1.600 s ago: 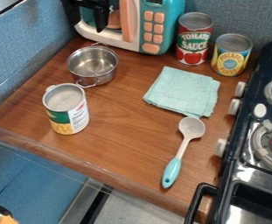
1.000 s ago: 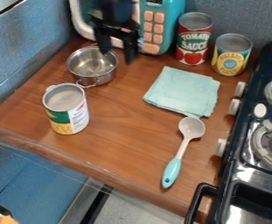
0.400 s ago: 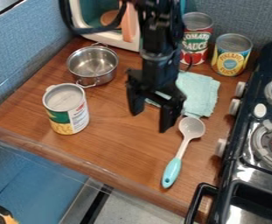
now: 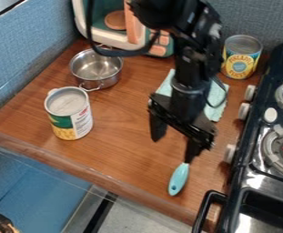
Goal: Move the blue laddle to the center of the table between silver pot and can
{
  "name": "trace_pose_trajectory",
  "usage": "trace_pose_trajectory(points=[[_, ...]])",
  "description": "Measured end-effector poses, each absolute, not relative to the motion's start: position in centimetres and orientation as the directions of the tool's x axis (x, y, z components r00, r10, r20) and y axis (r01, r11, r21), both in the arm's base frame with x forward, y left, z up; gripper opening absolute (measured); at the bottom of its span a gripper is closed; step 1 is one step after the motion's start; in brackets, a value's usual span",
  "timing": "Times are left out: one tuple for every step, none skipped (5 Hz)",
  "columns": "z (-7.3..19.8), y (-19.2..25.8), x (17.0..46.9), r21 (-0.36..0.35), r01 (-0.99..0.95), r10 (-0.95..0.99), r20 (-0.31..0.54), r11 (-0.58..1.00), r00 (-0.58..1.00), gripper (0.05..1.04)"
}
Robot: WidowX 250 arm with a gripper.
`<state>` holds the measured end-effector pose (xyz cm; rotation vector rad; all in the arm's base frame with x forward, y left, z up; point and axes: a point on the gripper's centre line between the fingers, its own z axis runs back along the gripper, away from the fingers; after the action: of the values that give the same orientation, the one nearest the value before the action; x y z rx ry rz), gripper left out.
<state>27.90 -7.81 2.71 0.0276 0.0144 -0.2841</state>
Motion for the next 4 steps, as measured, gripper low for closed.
trace_pose_trajectory(points=[[2.4, -8.9, 27.6, 0.027, 0.262, -0.261, -0.030, 0.965, 0.965, 0.999], [1.5, -9.2, 27.8, 0.035, 0.230, -0.227, -0.067, 0.973, 0.972, 0.999], [0.9, -9.2, 28.0, 0.047, 0.210, -0.205, -0.085, 0.977, 0.975, 0.999], [0.6, -9.0, 27.9, 0.059, 0.204, -0.198, -0.090, 0.977, 0.976, 0.999]])
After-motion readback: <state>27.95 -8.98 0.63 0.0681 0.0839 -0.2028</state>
